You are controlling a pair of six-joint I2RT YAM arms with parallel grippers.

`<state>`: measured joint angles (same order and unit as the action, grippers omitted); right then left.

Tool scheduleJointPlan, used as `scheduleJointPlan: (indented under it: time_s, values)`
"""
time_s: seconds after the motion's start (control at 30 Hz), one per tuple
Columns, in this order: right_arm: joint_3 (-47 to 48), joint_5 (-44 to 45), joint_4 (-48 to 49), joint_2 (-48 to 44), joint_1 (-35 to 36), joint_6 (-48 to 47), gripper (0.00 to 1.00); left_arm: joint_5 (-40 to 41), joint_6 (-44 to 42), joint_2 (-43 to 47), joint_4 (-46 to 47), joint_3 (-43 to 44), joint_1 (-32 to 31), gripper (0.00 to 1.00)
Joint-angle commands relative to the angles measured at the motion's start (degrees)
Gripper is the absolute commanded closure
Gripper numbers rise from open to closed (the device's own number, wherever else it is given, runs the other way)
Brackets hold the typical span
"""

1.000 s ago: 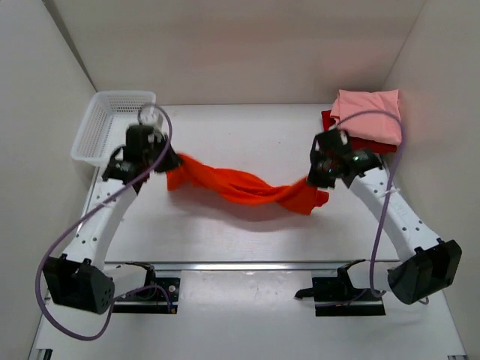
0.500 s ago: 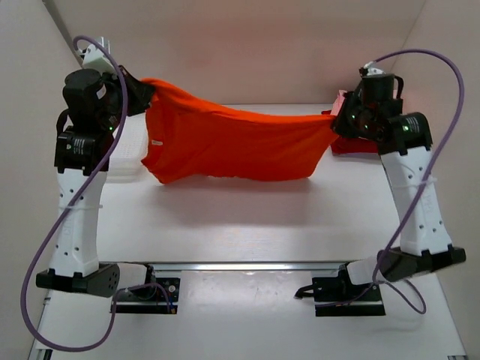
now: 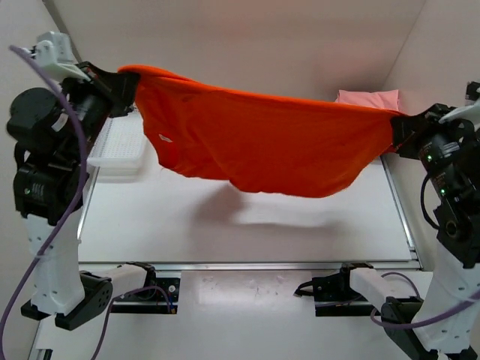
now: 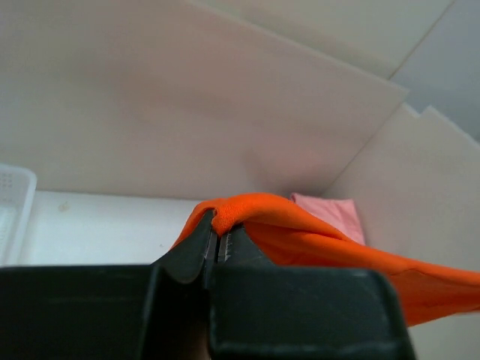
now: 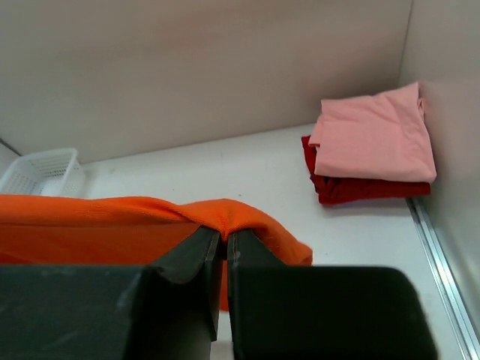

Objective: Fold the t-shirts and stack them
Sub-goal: Flatten out the tshirt

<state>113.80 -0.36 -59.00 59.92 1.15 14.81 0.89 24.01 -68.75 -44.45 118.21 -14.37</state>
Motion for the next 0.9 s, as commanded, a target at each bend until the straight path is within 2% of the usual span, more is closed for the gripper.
scheduleJointPlan:
  time_s: [0.0, 0.17, 0.27, 0.33, 0.4, 0.43, 0.5, 0.57, 0.6, 0.67, 0.7, 0.73, 0.77, 0.8, 0.87]
  values:
    - [0.72, -3.06, 3.37, 1.07, -1.06, -0.66, 1.00, 3.51, 1.04, 0.90, 0.50, 4.91, -0.83, 1.00]
    - [-1.81, -4.21, 4.50, 5.72, -0.62, -1.18, 1.00, -0.25, 1.82, -2.26, 1.20, 5.37, 1.52, 1.00]
    - [-8.56, -7.19, 10.37, 7.49, -1.06, -1.01, 1.00, -5.44, 3.49, -4.28, 4.62, -1.91, 6.18, 1.00]
    - [-13.74, -6.33, 14.15, 8.63, -0.10, -0.40, 1.00, -7.21, 5.07, -4.20, 10.67, -12.43, 6.46, 1.00]
    - [-17.71, -5.44, 19.08, 10.82, 2.44, -0.57, 1.00, -7.74, 5.79, -6.38, 13.32, -17.64, 7.60, 1.00]
    - [-21.21, -6.14, 22.32, 15.70, 3.06, -0.31, 1.00, -7.74, 5.61, -9.44, 15.16, -21.67, 7.95, 1.00]
    - [-21.86, -6.67, 25.07, 19.76, 4.21, -0.39, 1.00, -7.92, 5.78, -13.06, 18.32, -23.81, 8.22, 1.00]
    - [-20.64, -6.41, 27.79, 25.05, 4.30, -0.92, 1.00, -6.61, 5.52, -20.68, 20.00, -23.91, 8.83, 1.00]
    - [-18.81, -6.67, 28.41, 28.98, 4.48, -1.01, 1.00, -6.69, 5.70, -23.24, 19.06, -21.04, 9.62, 1.00]
    - [-11.54, -9.12, 28.85, 38.90, 3.25, -1.45, 1.00, -7.48, 5.26, -36.30, 16.24, -12.86, 10.76, 1.00]
    - [-8.62, -9.83, 28.51, 42.00, 2.90, -1.62, 1.00, -8.17, 5.17, -39.93, 14.58, -6.05, 11.46, 0.96]
    - [-1.46, -10.36, 26.50, 48.47, 2.20, -2.84, 0.91, -9.31, 5.69, -46.93, 13.08, 1.85, 11.73, 0.85]
    - [8.53, -8.88, 21.96, 55.84, 1.84, -3.12, 0.81, -9.67, 7.35, -53.87, 12.29, 5.67, 13.13, 0.61]
    - [14.03, -7.91, 19.39, 59.57, 1.49, -3.90, 0.68, -10.46, 7.80, -57.16, 11.06, 13.72, 13.75, 0.50]
    - [37.61, -3.61, 7.30, 72.38, 0.79, -3.39, 0.38, -12.04, 10.87, -66.39, 6.07, 27.36, 14.37, 0.41]
